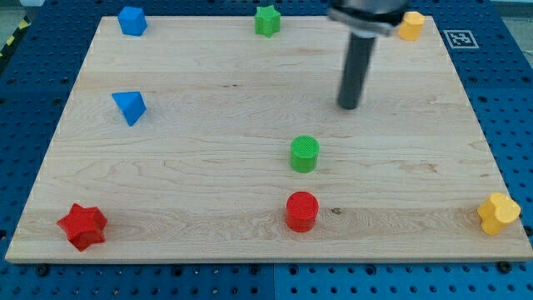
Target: Slide your arm towards the bottom right corner
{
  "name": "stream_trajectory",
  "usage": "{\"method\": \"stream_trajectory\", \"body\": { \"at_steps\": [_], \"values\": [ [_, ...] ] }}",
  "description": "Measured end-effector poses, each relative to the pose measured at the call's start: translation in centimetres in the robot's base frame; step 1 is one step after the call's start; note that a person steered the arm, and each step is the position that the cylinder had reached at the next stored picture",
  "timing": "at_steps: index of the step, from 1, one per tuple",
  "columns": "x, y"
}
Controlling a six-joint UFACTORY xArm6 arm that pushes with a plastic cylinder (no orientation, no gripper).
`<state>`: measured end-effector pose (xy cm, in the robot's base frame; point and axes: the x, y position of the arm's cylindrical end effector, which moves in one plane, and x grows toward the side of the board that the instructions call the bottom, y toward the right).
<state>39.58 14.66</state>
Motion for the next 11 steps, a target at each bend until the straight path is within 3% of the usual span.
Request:
{"method": "stream_trajectory", "body": {
  "at_steps": [2,3,5,7,9,11],
  "values": [
    [1.2,13.7],
    [6.3,17.7],
    [8.6,9.3],
    [15.7,5.5],
    [21.6,8.3],
    [22.1,10.4]
  ]
}}
